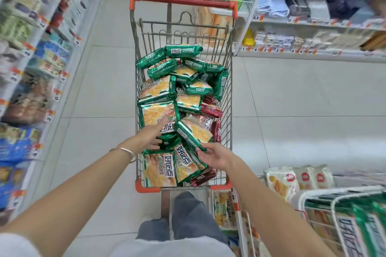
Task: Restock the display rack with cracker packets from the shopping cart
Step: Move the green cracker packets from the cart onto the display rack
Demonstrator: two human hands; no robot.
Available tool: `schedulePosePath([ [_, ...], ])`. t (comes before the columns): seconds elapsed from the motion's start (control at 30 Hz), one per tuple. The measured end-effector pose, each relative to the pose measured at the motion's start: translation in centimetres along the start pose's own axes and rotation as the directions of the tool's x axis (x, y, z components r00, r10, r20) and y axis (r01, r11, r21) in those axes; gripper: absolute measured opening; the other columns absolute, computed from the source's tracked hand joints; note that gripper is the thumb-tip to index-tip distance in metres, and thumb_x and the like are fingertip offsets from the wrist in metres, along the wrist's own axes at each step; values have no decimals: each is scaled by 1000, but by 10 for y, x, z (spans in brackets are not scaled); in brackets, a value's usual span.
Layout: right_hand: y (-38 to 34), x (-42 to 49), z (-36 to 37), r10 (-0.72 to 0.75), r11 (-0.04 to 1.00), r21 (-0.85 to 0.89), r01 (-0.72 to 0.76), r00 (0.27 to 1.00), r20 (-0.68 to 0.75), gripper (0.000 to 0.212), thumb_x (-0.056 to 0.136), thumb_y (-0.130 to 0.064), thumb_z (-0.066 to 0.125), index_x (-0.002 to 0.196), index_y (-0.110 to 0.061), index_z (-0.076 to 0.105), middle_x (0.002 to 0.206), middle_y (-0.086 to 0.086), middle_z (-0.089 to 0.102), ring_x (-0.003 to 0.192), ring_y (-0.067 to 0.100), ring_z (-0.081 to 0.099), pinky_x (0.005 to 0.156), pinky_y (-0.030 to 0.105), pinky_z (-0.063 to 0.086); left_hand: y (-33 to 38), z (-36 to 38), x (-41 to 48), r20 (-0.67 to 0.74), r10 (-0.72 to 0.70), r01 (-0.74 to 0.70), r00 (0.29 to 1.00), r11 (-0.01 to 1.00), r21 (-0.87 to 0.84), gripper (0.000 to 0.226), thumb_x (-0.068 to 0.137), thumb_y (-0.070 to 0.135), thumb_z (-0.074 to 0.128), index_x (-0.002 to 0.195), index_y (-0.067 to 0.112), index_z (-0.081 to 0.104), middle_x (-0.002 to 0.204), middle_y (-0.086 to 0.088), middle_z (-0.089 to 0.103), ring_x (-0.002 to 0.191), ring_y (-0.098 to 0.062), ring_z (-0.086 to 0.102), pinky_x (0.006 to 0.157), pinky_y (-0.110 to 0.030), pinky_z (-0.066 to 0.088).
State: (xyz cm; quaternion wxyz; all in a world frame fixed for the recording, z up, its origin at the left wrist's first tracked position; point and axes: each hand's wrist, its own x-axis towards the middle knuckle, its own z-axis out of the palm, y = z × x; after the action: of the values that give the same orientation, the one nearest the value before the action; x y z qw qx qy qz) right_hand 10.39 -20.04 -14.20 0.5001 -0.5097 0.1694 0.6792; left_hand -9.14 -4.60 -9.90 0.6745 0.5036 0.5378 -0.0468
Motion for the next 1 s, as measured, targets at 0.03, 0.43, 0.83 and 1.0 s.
schedulePosePath([
  [0.03,-1,-4,1,-3,999,-48,5,998,62,54,86,7,65,134,-8,44,133,18,49,93,22,61,74,29,59,4,2,-2,103,-40,52,994,992,-116,83,93,67,48,158,21,24,150,-21,44,127,-35,56,94,-39,54],
  [0.43,48,28,-19,-274,265,-963,-37,955,-112,67,93,-29,69,147,-1,41,146,17,50,128,31,54,108,38,41,-22,-66,-13,-237,56,-139,970,926,-350,43,86,5,73,126,10,57,108,-13,75,81,-25,74,71,-39,63],
  [0.83,41,38,-3,-458,544,-826,149,878,-143,39,88,-21,73,119,-4,56,100,9,64,61,9,51,50,17,39,-24,-85,-26,-271,65,-161,960,925,-345,39,87,2,71,124,4,59,108,-15,74,87,-27,72,77,-41,62],
  [1.0,-22,6,10,-445,828,-417,374,891,-84,47,83,-42,69,113,-7,61,123,21,66,95,28,67,81,40,54,-5,-74,-18,-238,97,-174,966,929,-326,39,88,4,72,124,7,58,110,-14,74,87,-27,73,80,-43,61],
])
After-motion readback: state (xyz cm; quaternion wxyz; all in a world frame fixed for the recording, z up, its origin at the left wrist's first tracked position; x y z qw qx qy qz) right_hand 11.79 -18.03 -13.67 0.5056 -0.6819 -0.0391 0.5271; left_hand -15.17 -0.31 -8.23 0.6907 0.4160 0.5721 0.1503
